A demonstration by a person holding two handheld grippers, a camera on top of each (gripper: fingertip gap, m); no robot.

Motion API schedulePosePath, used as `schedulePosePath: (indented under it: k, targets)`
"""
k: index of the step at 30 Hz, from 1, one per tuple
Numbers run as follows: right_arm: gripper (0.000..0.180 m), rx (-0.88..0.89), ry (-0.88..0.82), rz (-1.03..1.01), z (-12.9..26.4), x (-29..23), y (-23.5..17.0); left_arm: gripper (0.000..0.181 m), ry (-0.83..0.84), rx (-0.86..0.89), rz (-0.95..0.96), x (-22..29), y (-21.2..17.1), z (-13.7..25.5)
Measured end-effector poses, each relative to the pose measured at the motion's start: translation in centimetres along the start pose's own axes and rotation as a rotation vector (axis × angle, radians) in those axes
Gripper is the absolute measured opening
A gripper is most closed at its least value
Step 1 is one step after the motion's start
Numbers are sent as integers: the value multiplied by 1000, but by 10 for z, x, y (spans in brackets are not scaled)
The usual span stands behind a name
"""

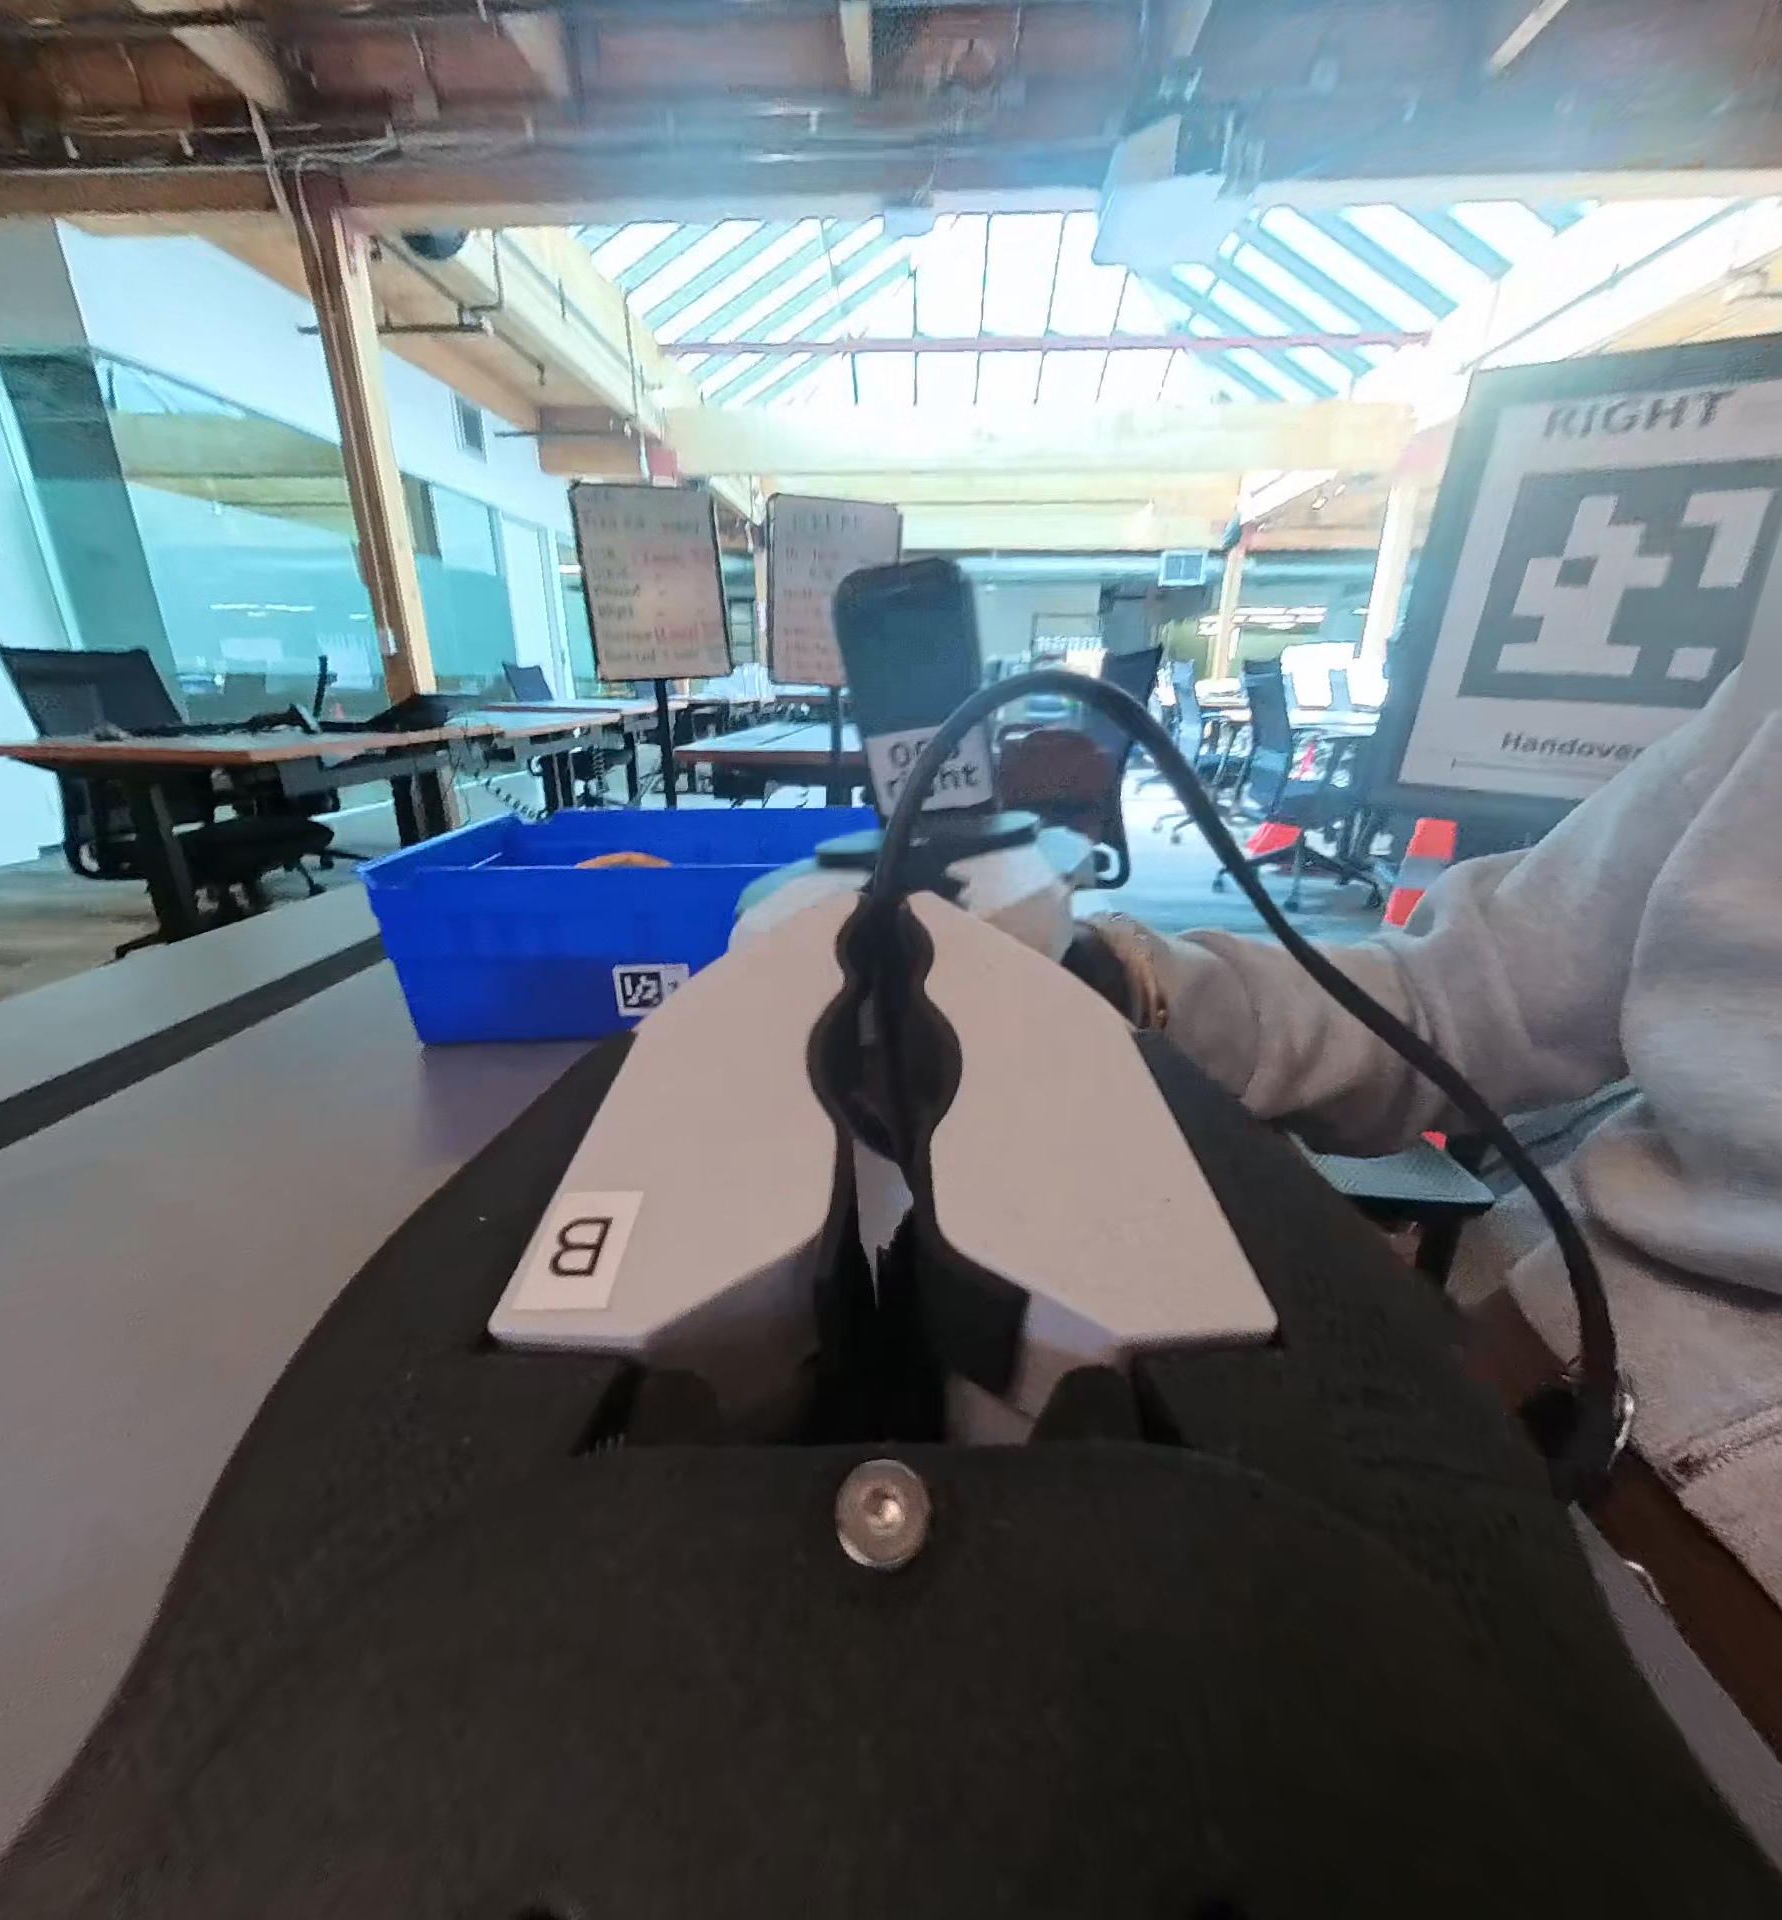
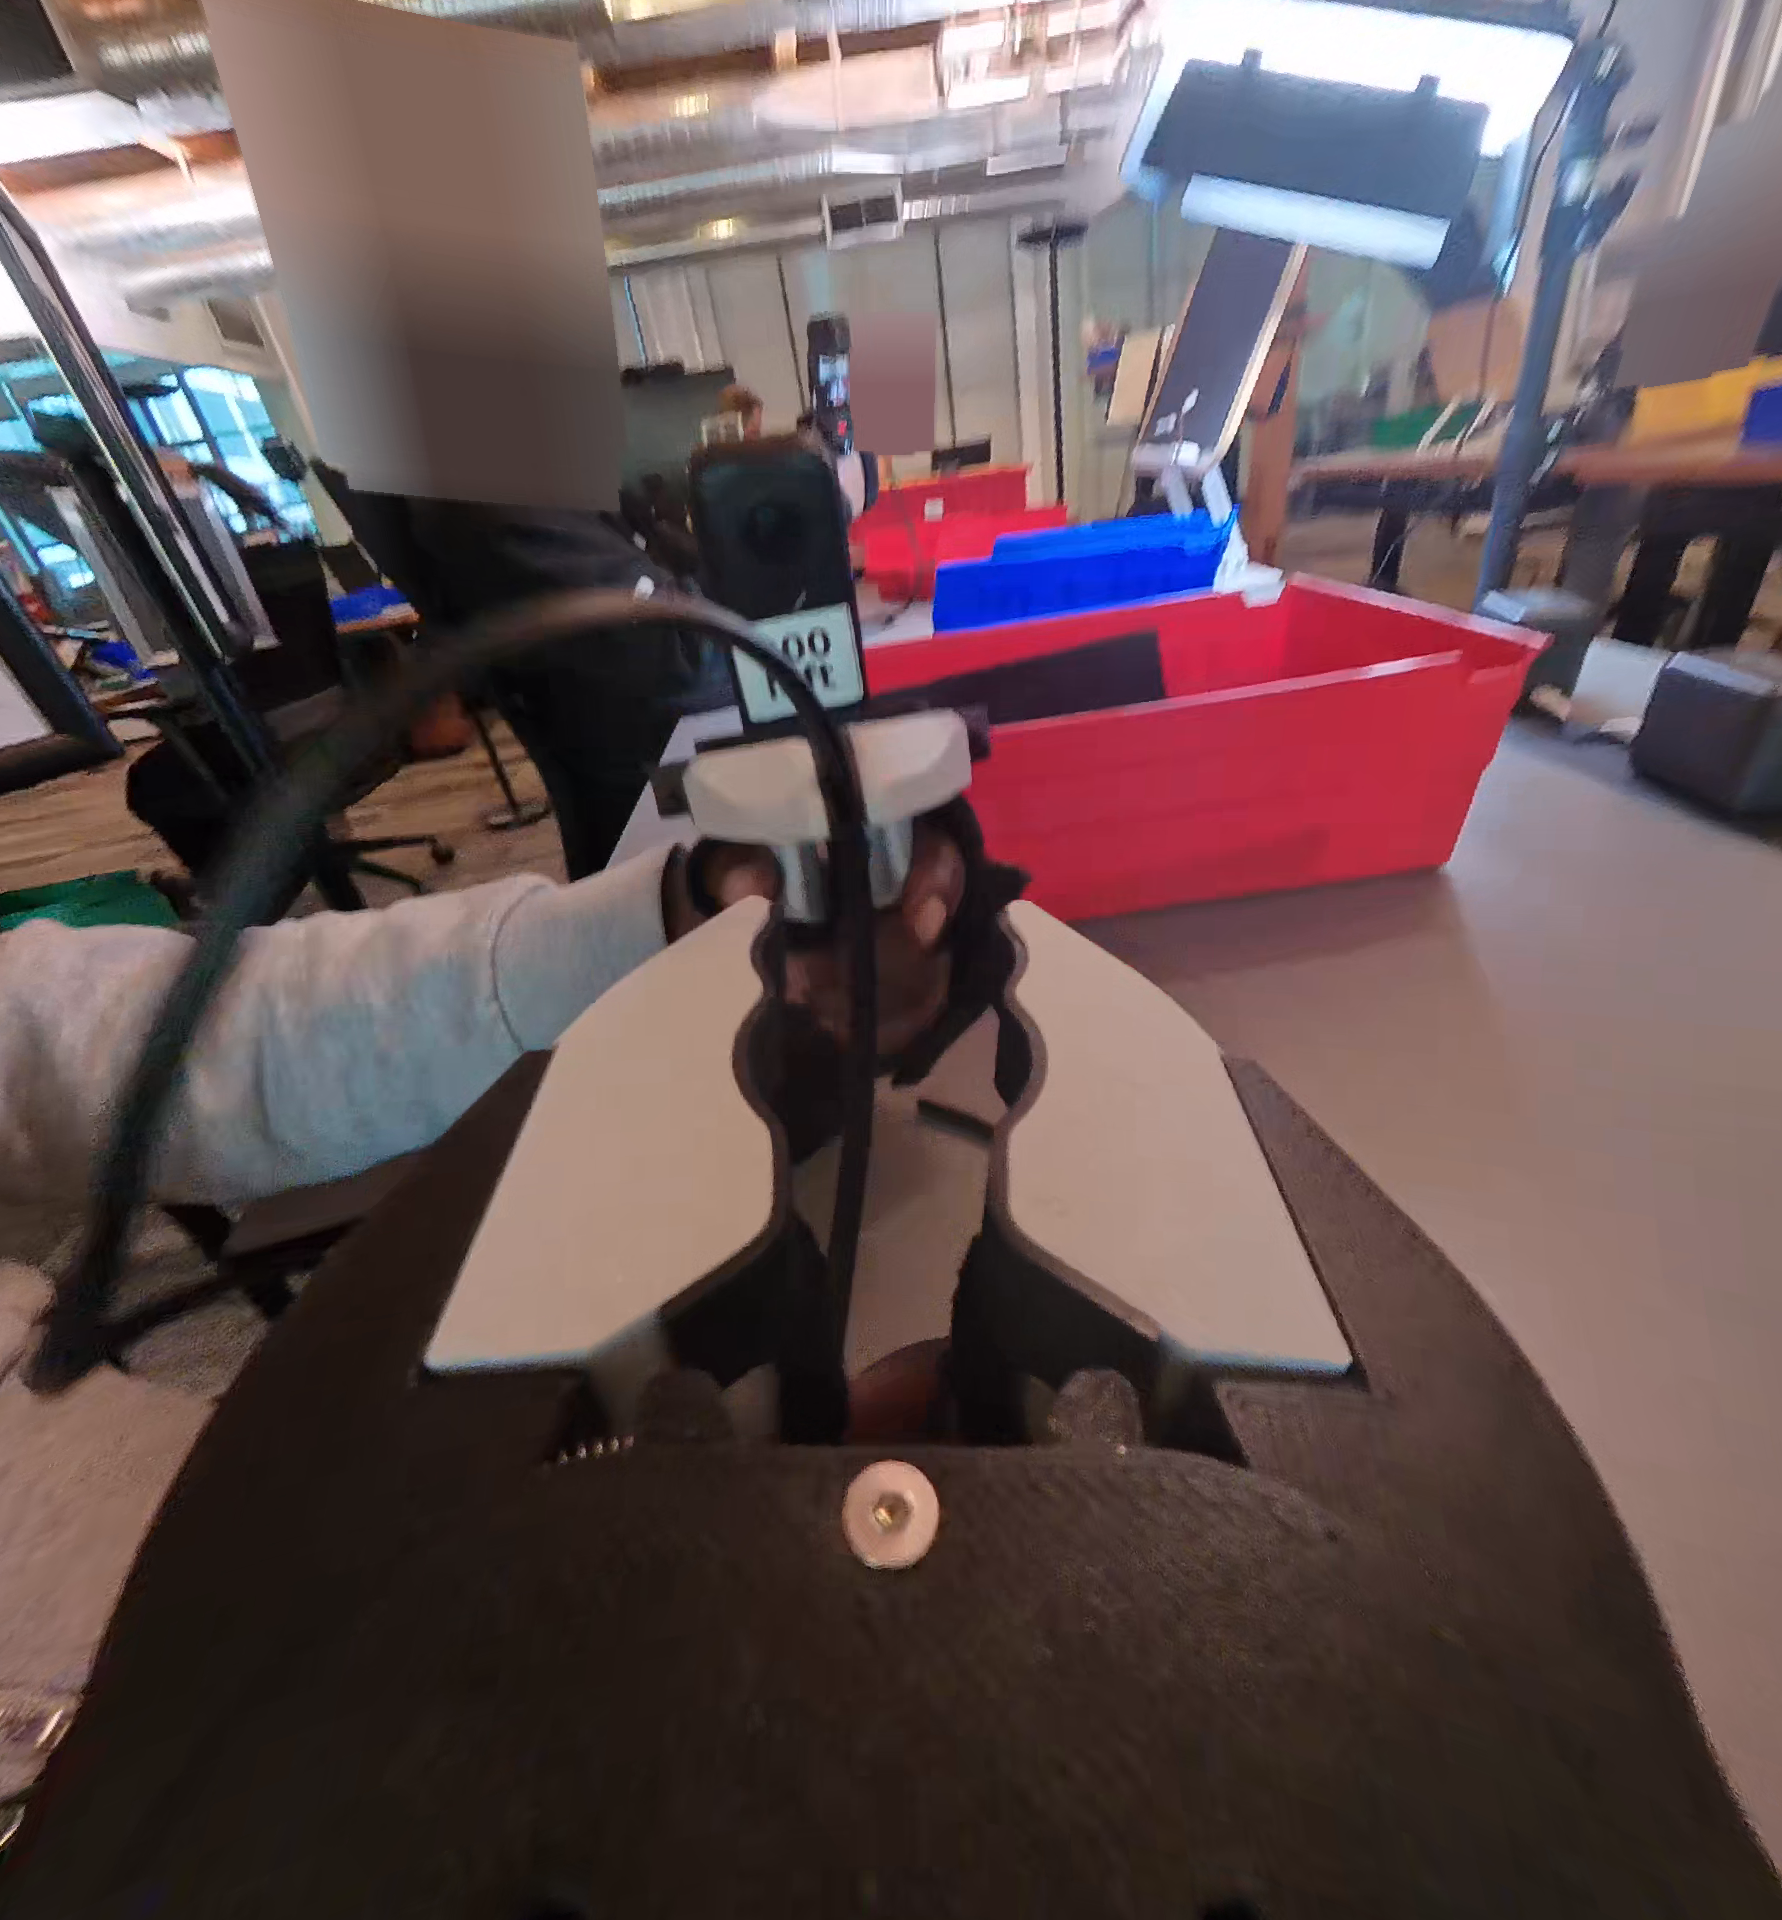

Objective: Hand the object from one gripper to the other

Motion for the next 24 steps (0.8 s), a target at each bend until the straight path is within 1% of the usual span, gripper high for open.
schedulePosePath:
  k: [3, 7, 9, 12, 21, 22, 24]
  targets:
    - [38, -84, 39, -12, -10, -1, -7, 4, -41, 4, -2, 2, 0, -1]
    - [31, -149, 53, 37, -19, -7, -11, 3, -95, -10, -11, 5, -1, -5]
    - [5, -160, 76, 52, -20, -9, -13, 4, -95, -19, -12, 5, -2, -6]
    - [5, -159, 79, 73, -20, -10, -12, 3, -105, -6, -11, 6, -2, -6]
    - [4, -126, 58, 73, -16, -9, -9, 4, -47, 28, -3, 3, -1, -3]
    - [4, -122, 53, 71, -15, -8, -9, 7, -33, 32, -4, 3, 0, -2]
    - [4, -102, 47, 60, -13, -7, -7, 20, -4, 32, 9, 2, -1, -1]
Point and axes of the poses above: each gripper's, where its closed fingertips meet, z back along the fingers, y out of its top, x = y × z across the jaws, the point moved 10 cm from there along z, back along the fingers, and after that the axes turned 12 degrees about -x, right-handed, at the moved point
